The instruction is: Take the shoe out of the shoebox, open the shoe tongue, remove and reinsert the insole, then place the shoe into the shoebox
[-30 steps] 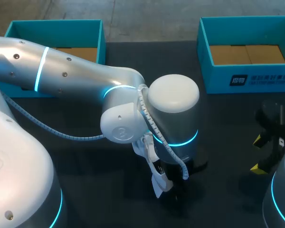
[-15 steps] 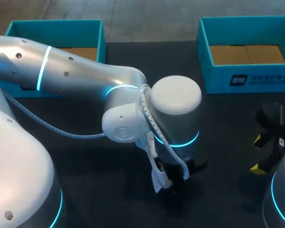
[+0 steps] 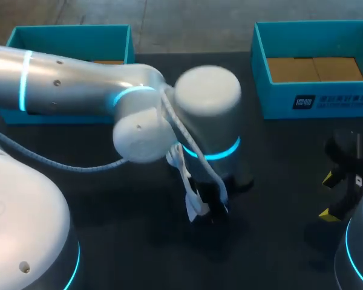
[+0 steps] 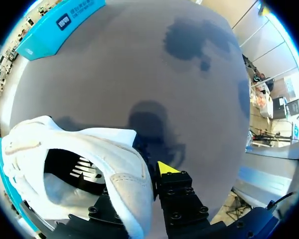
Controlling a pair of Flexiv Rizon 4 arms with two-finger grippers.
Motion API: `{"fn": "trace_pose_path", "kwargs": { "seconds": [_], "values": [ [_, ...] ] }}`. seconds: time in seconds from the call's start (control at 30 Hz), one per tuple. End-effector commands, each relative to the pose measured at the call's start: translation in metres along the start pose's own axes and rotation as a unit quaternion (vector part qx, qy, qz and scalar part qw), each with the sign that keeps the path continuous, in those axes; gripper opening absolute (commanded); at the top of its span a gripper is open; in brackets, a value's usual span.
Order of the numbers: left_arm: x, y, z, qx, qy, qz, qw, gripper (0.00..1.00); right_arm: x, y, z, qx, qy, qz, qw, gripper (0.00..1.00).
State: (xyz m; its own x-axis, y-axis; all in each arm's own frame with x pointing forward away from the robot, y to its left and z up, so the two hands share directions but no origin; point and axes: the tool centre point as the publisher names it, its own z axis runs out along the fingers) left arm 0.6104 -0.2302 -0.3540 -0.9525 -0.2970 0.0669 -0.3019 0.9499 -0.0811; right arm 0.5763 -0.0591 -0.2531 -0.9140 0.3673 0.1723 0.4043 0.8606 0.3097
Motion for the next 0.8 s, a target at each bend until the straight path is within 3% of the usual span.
{"fn": "trace_pose_path", "kwargs": {
  "seconds": [0.03, 0.43, 0.8],
  "values": [
    [-0.027, 0.025, -0.058, 0.021, 0.009, 0.006, 1.000, 0.00, 0.002, -0.001, 0.001, -0.001, -0.003, 0.000, 1.000, 1.00],
    [-0.078, 0.037, -0.125, 0.022, 0.011, 0.051, 0.998, 0.00, 0.002, -0.001, 0.001, -0.001, -0.003, 0.000, 1.000, 1.00],
    [-0.146, 0.054, -0.175, 0.019, -0.047, 0.043, 0.998, 0.00, 0.002, -0.001, 0.001, -0.001, -0.003, 0.000, 1.000, 1.00]
  ]
}}
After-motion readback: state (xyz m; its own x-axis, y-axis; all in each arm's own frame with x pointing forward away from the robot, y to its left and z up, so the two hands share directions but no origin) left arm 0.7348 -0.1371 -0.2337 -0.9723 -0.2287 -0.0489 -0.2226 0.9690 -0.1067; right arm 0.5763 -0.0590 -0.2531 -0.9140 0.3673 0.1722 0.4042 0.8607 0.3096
